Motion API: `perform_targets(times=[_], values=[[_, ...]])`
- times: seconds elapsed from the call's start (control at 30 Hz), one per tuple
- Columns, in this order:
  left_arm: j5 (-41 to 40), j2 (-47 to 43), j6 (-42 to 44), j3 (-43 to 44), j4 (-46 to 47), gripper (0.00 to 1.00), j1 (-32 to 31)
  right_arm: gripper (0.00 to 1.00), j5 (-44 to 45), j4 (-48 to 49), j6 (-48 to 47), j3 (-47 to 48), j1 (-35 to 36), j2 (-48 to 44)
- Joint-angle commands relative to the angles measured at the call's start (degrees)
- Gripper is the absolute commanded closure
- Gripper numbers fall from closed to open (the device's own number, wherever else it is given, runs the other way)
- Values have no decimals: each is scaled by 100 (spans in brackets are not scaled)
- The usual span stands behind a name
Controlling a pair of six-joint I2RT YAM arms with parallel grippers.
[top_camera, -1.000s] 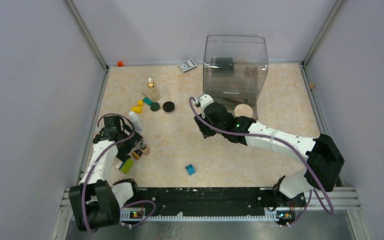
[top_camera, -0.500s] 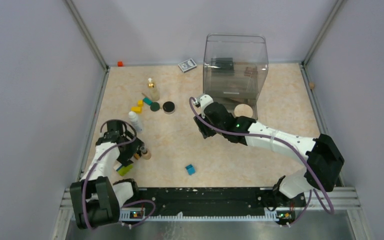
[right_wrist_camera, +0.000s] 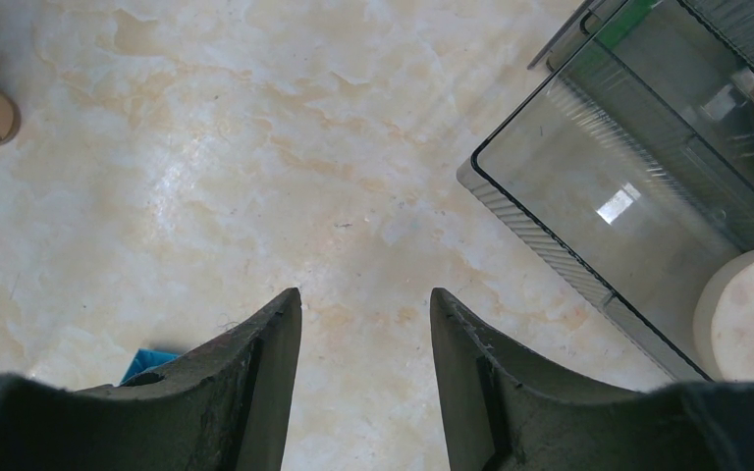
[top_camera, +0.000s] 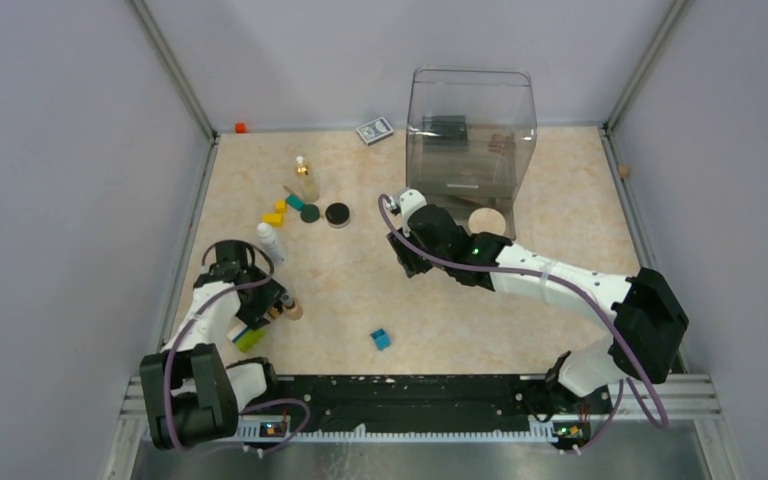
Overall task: Organize the makeup
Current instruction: Pick up the makeup tool from the center of the board.
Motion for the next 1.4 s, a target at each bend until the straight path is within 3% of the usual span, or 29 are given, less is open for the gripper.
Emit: perform_targets(times=[0.0, 0.3, 0.53, 0.9, 1.1, 1.27, 1.37], values=[[-284, 190, -79, -138, 380, 31, 5, 50, 11, 167, 90, 60, -36, -150], [-371, 96, -121, -120, 450, 38, 5, 50, 34, 145, 124, 10, -31, -216], [-431, -420, -54, 51, 399, 52, 4, 50, 40, 143, 138, -4, -34, -254], [-545, -777, 167, 823, -95, 52, 5, 50, 83, 124, 160, -5, -35, -319], [-486, -1190, 478, 1604, -410, 52, -40, 50, 632, 183, 359, -97, -34, -599], [-323, -1401, 610, 2266, -488, 55, -354, 50, 1144, 360, 651, -325, -59, -1099], [-486, -1156, 490, 2759, -554, 55, -980, 50, 1381, 561, 811, -574, -131, -1504]])
